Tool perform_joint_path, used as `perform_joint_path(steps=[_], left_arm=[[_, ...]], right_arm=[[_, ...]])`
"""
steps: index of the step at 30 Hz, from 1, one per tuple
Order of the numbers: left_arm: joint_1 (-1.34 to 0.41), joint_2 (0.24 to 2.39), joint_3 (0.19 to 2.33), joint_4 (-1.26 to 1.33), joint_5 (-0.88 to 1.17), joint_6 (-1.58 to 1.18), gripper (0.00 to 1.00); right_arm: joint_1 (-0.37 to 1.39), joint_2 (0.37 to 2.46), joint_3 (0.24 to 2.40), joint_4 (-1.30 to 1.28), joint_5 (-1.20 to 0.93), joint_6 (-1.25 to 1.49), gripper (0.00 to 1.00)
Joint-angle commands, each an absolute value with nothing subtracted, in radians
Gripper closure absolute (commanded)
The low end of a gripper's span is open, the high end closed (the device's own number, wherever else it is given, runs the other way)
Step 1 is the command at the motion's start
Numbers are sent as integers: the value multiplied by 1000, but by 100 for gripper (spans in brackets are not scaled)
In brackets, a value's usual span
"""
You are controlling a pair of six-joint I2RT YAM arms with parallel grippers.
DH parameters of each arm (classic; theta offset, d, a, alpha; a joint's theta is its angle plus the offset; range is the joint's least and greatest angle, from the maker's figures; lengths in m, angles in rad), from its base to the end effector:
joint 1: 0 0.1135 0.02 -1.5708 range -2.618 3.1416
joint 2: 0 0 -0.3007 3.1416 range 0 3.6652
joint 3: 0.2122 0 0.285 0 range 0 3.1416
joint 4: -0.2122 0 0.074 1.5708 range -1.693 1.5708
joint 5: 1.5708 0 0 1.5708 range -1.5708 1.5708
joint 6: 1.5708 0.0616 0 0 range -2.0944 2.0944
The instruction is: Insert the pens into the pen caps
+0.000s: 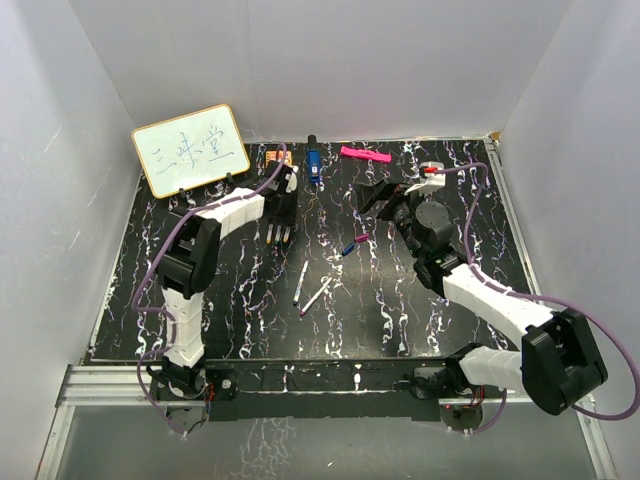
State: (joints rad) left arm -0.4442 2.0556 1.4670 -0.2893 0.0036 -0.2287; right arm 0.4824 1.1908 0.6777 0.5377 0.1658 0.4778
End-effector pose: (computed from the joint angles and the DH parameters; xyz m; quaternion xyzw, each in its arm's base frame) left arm 0.4620 -0.2201 0.1705 0.1018 0.9351 -0.1137 0.3200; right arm 0.2841 0.1373 0.3116 0.0577 0.6961 0.2782 0.6594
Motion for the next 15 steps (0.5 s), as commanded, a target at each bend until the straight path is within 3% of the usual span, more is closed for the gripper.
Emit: perform_joint_path(steps=[1, 15], left_arm=[[-442, 2064, 1503, -327, 38, -246, 70], [-442, 1922, 1503, -318, 37, -249, 64]], right_arm=[[480, 1211, 704, 545, 173, 489, 2], [437, 1273, 717, 520, 143, 558, 2]])
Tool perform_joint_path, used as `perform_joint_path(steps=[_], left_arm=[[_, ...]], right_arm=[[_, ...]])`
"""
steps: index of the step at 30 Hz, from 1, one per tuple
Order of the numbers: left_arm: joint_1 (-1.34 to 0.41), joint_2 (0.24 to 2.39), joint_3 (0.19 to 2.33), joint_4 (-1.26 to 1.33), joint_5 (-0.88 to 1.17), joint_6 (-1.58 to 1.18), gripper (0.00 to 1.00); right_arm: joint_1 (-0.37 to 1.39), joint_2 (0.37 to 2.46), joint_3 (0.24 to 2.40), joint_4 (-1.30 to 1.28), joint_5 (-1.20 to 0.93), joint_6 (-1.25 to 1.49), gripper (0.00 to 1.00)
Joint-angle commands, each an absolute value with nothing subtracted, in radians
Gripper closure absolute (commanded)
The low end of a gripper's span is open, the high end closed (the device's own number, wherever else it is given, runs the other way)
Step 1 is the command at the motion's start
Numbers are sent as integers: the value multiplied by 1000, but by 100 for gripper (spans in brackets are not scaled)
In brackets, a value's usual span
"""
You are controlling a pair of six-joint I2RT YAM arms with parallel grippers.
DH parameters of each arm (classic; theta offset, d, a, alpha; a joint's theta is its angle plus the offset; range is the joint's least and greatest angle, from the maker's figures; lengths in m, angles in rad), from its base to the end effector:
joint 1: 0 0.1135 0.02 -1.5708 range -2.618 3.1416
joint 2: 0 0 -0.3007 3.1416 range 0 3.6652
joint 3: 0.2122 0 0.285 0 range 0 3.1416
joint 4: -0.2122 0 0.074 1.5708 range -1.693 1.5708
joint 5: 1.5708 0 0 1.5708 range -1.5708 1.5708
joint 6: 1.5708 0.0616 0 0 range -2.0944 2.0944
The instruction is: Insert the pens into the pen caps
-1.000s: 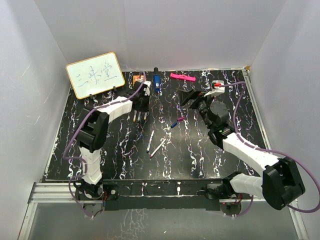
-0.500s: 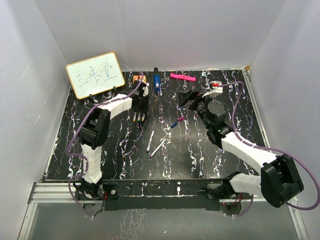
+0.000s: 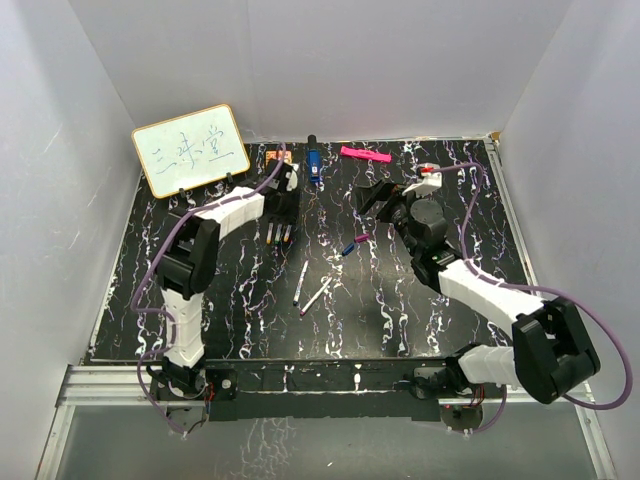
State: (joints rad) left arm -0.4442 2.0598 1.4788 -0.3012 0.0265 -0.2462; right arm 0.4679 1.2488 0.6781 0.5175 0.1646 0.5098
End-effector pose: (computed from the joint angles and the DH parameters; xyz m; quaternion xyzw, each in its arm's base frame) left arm 0.4627 -0.2220 0.1715 0.0975 0.9362 -0.1259 0.3134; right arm 0.2958 0.1382 0.2916 0.0717 0.7219 0.2694 0.6334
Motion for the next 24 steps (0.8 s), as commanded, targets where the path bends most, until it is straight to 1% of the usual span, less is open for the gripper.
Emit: perform_joint_path(steps=[1, 2, 5, 7, 10, 11, 12, 13, 14, 15, 16, 18, 19, 24], left_arm=[[-442, 1904, 1492, -316, 37, -249, 63], [-442, 1885, 1477, -313, 38, -249, 63], [-445, 1823, 1421, -307, 58, -255, 63], [-452, 1788, 1379, -317, 79, -257, 63], [-474, 1747, 1316, -347, 92, -255, 63], [-484, 1734, 1295, -359, 95, -254, 63], [-494, 1723, 1278, -369, 99, -254, 63], [-507, 1714, 1261, -383, 101, -252, 63], [-518, 1706, 1248, -395, 101, -252, 62], [-531, 1699, 1235, -408, 100, -251, 62], [-544, 1695, 1226, -422, 97, -251, 62], [-566, 1688, 1212, -444, 97, -252, 62], [-575, 1686, 1205, -453, 98, -253, 62], [-617, 1687, 1203, -495, 110, -259, 61]], right_arm=[[424, 1283, 718, 518, 127, 574, 2], [414, 1292, 721, 512, 116, 588, 2], [393, 1320, 736, 479, 104, 614, 7], [386, 1329, 738, 466, 110, 619, 12], [386, 1337, 742, 445, 119, 618, 24], [386, 1338, 744, 440, 120, 616, 32], [386, 1339, 744, 438, 120, 616, 47], [385, 1339, 745, 432, 120, 619, 65], [384, 1338, 745, 427, 119, 624, 76], [385, 1337, 746, 425, 117, 628, 83], [385, 1336, 746, 422, 115, 632, 86], [384, 1335, 746, 422, 103, 637, 99], [384, 1335, 746, 422, 96, 637, 100], [384, 1333, 747, 413, 78, 633, 100]])
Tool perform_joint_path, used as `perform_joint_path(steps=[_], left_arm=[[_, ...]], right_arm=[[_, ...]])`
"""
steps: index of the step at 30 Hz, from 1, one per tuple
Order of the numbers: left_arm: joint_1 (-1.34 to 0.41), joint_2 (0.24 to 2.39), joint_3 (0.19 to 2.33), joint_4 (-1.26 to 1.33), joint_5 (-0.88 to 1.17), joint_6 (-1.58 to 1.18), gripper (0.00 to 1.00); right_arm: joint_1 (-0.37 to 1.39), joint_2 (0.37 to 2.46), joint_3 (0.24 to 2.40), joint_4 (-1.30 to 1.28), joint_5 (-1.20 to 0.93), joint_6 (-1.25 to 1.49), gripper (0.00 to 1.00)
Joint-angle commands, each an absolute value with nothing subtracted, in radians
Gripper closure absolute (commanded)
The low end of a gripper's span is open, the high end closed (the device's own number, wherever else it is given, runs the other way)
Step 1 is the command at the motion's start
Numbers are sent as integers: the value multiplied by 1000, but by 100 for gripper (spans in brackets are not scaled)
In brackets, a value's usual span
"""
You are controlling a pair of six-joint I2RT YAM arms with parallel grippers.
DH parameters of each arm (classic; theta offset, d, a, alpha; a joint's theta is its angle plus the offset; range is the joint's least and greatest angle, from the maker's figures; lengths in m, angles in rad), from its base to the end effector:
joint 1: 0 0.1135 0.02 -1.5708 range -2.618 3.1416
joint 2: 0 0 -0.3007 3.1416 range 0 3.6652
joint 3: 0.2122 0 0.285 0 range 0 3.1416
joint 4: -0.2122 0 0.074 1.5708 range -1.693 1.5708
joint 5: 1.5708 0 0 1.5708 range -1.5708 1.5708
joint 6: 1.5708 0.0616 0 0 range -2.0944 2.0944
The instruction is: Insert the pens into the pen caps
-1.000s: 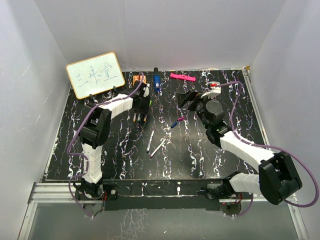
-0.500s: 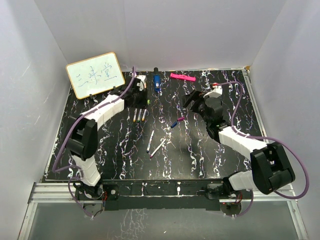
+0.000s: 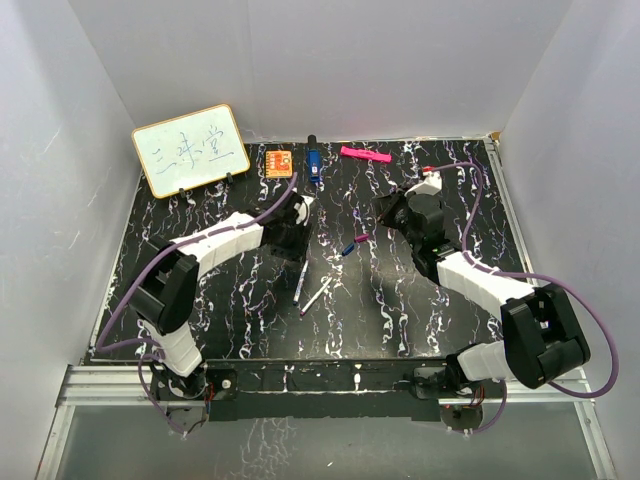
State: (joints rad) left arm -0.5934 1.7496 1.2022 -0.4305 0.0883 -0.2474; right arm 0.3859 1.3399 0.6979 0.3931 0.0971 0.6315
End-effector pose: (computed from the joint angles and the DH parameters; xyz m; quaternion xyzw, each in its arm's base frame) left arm 0.3437 -0.2384 0.2034 0.1772 0.9390 -0.1576 0.2492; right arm 0.3185 0.1230 0.2541 0.1262 0.7789 0.2652 0.5542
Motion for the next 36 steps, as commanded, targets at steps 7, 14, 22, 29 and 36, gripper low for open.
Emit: perform_joint_path(steps=[7, 14, 22, 29, 36], left_arm=[[-645, 1740, 1222, -582, 105, -273, 57], [-677, 1808, 1285, -694, 84, -264, 57], [-699, 1874, 1325, -727, 89, -264, 57], [-704, 1948, 1377, -774, 49, -265, 57], [-707, 1989, 1390, -743, 3, -281, 58]], right_arm=[[384, 1315, 731, 409, 85, 628, 100], [384, 1304, 721, 407, 98, 628, 100], [384, 1307, 715, 411, 102, 636, 100], [384, 1304, 707, 418, 102, 636, 100], [384, 1307, 700, 432, 91, 637, 100]])
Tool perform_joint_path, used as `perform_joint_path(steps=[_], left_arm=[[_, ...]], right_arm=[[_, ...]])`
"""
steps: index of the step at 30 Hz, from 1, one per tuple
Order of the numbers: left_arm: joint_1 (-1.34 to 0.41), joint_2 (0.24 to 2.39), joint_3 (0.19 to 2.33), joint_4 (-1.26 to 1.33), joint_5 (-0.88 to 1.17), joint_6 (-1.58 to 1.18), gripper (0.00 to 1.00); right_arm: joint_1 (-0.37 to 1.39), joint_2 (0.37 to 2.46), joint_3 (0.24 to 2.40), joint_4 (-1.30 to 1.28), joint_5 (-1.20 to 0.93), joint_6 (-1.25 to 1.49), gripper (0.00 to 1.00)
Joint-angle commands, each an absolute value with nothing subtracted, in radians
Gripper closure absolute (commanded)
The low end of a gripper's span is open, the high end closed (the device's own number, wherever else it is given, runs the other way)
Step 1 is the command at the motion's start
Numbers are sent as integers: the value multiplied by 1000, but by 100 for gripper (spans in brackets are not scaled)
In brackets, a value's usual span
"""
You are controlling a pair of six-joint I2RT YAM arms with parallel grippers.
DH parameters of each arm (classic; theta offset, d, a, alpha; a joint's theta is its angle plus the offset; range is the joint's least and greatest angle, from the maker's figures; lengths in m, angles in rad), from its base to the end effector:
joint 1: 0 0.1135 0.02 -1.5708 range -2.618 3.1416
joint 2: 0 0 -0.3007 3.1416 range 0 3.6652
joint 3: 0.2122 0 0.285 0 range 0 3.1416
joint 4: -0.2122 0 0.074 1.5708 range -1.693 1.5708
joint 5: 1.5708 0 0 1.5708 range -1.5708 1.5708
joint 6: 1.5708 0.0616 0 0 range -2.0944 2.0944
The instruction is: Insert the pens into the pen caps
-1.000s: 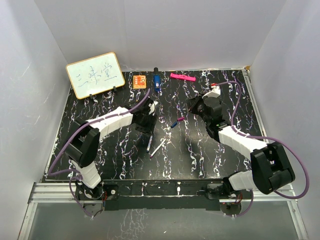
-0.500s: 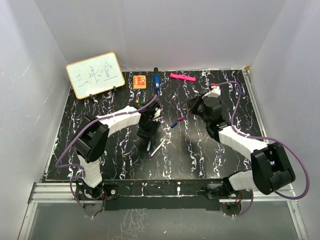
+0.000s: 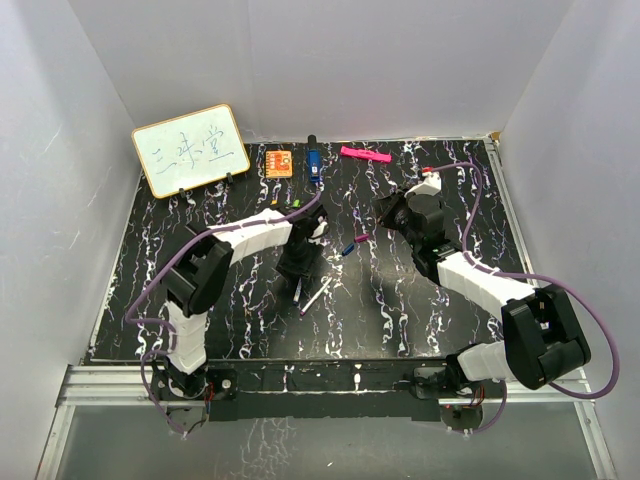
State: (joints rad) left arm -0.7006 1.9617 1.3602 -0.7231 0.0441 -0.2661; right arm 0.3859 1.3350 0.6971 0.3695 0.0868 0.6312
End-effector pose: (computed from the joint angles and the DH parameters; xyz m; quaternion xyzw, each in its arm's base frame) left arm 0.3279 -0.2801 0.1519 0.2165 0.9683 -0.0764 0.0985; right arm 0.3169 0.1230 0.2523 0.1233 0.7854 0.2647 0.5457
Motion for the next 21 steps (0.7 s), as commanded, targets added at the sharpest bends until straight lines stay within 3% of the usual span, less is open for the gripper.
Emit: perform_joint_path(steps=[1, 11, 16, 18, 21], left_arm=[[-707, 1997, 1393, -739, -1, -284, 58], [-724, 2113, 1394, -763, -180, -287, 69], [-724, 2123, 1337, -699, -167, -307, 73], [-724, 2134, 1329, -693, -155, -311, 80], [-724, 2142, 1318, -692, -146, -310, 98]], right_arm=[[384, 1306, 700, 432, 89, 638, 100], [384, 1283, 685, 449, 85, 643, 100], [384, 1287, 689, 449, 77, 643, 100], [384, 1289, 687, 448, 78, 645, 100], [384, 1289, 688, 443, 79, 645, 100]])
